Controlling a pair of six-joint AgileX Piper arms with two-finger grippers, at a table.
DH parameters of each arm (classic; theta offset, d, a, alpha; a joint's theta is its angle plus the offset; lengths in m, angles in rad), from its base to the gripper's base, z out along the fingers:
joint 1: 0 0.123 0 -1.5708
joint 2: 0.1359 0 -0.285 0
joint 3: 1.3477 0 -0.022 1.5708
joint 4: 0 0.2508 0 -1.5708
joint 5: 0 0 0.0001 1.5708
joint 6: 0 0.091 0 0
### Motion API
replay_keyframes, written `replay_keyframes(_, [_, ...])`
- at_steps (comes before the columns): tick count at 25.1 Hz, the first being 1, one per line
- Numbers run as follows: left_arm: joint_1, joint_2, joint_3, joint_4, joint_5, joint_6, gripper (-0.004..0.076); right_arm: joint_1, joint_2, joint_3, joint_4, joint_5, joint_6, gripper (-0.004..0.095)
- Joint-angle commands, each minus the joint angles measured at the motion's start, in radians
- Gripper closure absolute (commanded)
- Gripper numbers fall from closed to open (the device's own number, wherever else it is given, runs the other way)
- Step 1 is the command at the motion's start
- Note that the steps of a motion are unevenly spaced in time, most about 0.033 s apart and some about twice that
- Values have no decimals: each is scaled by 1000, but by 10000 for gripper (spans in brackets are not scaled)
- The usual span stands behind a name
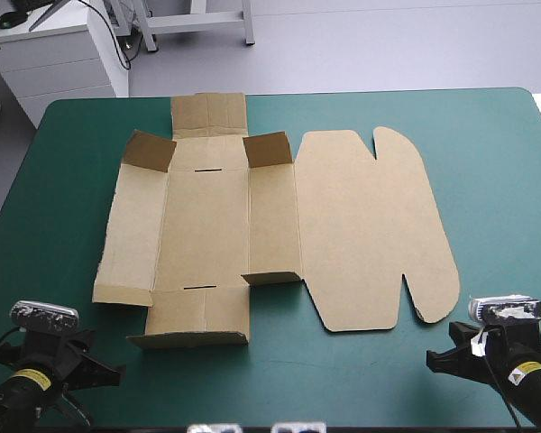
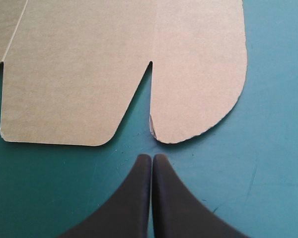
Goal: Fold the box
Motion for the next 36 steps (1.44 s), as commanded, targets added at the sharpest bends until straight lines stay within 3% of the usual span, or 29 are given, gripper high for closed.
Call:
replay_keyframes(1, [3,11,-23,-7,-57,0,731,-4,9,-26,15,-64,-11,912])
replay_keyframes(10, [3,11,-25,-7,-49,2,731,-4,9,-26,15,-64,-11,912])
replay_keyframes(17, [3,47,-167,-11,25,-5,731,-4,9,-26,15,-64,-11,912])
replay_keyframes(24, [3,356,-412,-11,189,-9,731,-4,9,-26,15,-64,-11,912])
replay_keyframes(36, [37,737,-557,-36,71,30,730,-4,9,-26,15,-64,-11,912])
